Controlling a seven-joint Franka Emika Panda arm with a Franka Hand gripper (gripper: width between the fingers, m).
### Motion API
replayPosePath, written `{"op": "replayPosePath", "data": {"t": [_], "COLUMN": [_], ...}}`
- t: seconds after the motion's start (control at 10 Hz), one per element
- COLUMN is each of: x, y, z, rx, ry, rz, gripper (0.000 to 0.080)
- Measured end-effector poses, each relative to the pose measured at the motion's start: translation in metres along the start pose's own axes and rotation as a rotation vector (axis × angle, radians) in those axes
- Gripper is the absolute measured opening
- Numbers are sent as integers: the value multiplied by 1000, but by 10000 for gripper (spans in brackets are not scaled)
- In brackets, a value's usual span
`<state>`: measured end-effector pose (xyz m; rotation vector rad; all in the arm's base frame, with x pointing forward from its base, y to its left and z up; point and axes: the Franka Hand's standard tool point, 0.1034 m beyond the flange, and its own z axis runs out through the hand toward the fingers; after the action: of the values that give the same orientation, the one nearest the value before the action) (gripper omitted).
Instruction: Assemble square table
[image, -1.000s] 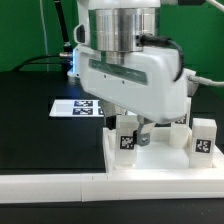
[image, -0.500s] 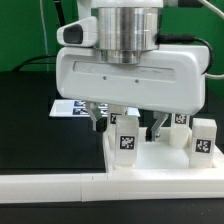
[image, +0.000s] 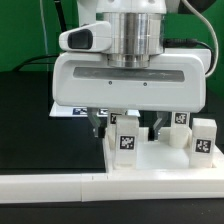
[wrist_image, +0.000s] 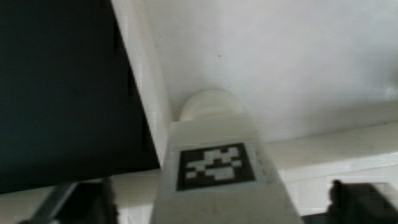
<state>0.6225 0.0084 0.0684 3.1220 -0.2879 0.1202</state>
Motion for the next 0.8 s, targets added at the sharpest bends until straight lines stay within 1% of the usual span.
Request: {"op": "replayPosePath", "data": {"t": [0.1,0.2,0.3,0.6,0.8], "x": [0,0,0,0,2], "y": [0,-1,-1,-1,1], "z": [0,0,0,0,-1], "rx": [1,5,6,8,20], "ry": [0,-1,-1,-2,-26], "rz": [16,107,172,376,752], "gripper": [391,391,287,287,287]}}
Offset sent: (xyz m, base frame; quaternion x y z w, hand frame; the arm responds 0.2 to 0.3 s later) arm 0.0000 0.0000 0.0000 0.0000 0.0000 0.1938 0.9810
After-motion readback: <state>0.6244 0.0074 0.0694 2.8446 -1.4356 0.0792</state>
